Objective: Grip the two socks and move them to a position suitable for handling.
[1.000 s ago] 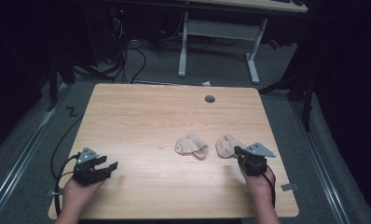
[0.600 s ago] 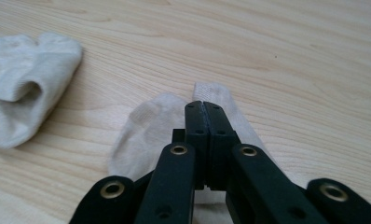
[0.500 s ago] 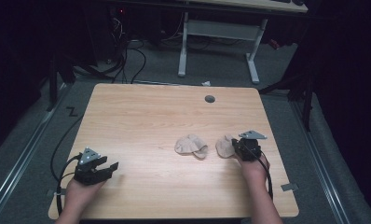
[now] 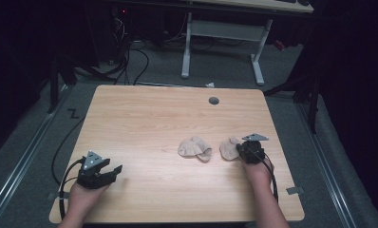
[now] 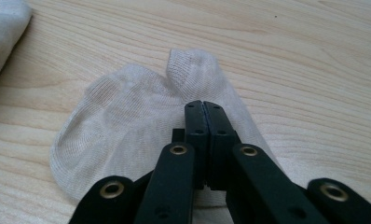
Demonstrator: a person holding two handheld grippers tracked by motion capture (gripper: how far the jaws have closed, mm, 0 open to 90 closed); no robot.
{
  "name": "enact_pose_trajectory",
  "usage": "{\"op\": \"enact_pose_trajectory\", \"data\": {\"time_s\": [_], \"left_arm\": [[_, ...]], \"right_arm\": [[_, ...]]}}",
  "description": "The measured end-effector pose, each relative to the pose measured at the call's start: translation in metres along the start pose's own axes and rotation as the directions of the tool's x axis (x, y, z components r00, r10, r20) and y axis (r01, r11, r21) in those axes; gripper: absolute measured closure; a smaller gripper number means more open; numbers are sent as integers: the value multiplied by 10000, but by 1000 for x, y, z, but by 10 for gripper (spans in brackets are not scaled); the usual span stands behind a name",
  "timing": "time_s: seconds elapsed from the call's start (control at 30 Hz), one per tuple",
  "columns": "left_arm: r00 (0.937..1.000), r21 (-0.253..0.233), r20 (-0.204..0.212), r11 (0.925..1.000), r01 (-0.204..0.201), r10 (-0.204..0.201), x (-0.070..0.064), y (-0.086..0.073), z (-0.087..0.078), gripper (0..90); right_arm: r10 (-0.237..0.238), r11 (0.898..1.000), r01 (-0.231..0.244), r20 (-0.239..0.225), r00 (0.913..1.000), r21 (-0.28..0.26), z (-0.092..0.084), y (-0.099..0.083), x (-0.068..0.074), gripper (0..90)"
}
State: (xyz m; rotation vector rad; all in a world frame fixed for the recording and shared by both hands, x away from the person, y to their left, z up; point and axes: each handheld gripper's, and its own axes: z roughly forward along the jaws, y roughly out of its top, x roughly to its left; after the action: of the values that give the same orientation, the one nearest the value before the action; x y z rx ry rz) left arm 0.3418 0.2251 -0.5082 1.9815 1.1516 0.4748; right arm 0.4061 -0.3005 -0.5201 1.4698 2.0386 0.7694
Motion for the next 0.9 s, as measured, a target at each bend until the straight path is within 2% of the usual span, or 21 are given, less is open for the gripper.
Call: {"op": "enact_pose_trajectory", "data": {"time_s": [0.1,0.17,0.27,0.33,0.43,0.57,0.73,0.77,0.8,0.9], "left_arm": [[9998,153,109,9997,-172,170,-2,0,1,418],[9997,141,236,9999,-98,95,-4,0,1,419],[9986,219,478,9995,-221,211,-7,0,2,421],[9974,118,635,9994,-338,330,-10,0,1,460],[9961,30,780,9992,-410,407,-14,1,1,473],[9941,88,677,9963,-852,844,-21,1,2,486],[9942,-74,665,9964,-848,851,-25,2,1,486],[9940,-83,683,9963,-850,854,-24,3,0,475],[9945,-148,704,9969,-773,781,-25,3,0,475],[9938,-147,701,9962,-861,869,-26,3,0,466]], "right_arm": [[-77,10000,77,32,10000,-10,-1,-3,3,900],[-12,10000,12,-42,10000,-46,-4,-6,5,900],[-124,9999,123,-69,9999,-94,-7,-10,9,900],[-151,9998,150,-124,9998,-100,-10,-13,11,900],[-241,9996,239,-143,9996,-159,-16,-18,15,900],[-367,9989,361,-239,9990,-285,-23,-27,22,900],[-655,9976,642,-491,9966,-271,-34,-36,35,899],[-825,9963,809,-618,9947,-280,-39,-40,42,900],[-825,9963,809,-618,9947,-280,-39,-40,42,900],[-1088,9938,1066,-842,9905,-300,-44,-43,53,899]]}}
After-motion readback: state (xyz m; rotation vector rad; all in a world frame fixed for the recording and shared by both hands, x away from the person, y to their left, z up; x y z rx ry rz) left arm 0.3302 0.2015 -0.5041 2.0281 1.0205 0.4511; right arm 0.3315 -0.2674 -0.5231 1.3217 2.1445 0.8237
